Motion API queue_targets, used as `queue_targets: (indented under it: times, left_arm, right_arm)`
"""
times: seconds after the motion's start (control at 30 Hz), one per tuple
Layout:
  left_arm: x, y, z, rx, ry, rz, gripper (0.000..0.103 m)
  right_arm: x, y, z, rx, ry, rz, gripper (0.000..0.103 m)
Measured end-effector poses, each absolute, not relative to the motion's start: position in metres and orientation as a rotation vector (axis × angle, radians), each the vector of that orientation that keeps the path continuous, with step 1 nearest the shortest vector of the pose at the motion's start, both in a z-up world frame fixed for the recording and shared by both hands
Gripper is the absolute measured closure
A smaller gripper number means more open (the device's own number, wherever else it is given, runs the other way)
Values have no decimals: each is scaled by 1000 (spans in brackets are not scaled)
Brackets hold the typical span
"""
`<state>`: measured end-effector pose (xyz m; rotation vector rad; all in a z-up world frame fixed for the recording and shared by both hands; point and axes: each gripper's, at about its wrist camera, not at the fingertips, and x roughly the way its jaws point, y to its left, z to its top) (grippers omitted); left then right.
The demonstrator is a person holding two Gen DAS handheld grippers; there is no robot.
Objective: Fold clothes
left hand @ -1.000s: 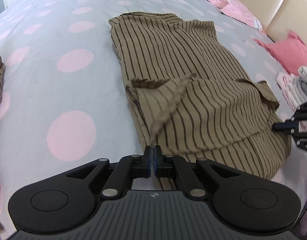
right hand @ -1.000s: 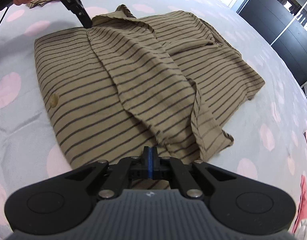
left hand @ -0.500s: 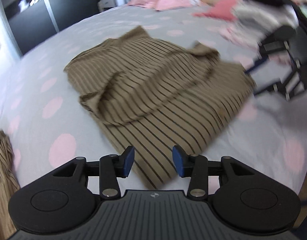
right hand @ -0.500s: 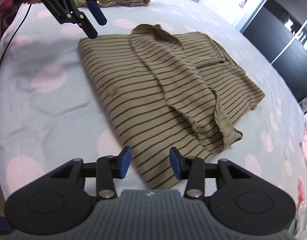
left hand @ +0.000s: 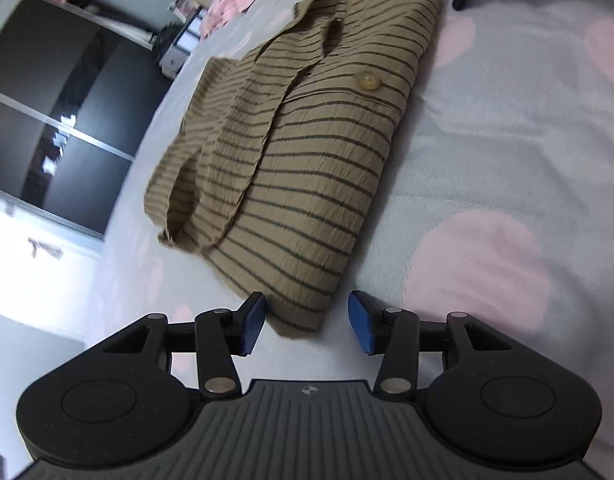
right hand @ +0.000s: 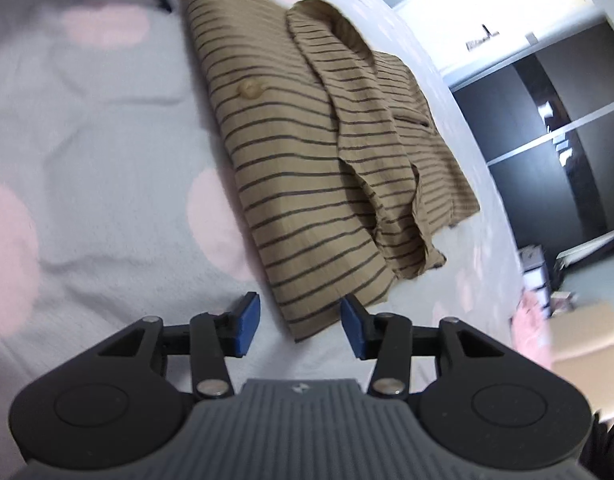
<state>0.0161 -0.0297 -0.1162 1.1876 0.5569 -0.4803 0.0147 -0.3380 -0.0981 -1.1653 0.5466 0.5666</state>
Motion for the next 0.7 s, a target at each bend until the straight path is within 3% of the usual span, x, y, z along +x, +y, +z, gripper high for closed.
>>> queue_targets:
  times: [0.23,0.37,0.43,0.5,0.57,0.7]
  left_arm:
    - [23,-38,-134,1272,434,-426,60]
    - [27,-40,-137,1294,385,-408,61]
    - [27,-42,-137,1305,383,-426,72]
    - [27,-44,-136,1305,393,-449,85]
    - [25,-45,-133,1297,405,-464,94]
    - [26,-43,-123,1265,418,-480,98]
  right_arm:
    - [1,-324,-126,-1406,351,525,52]
    - [8,-323,-129,-1420,307,491,63]
    - [14,-323,-126,-1390,333,482,71]
    - [15,-322,-122,-1370,363,486,92]
    - [13,-322,-118,-1359,349,475,95]
    - [12,-323,-110,-1332,337,454,97]
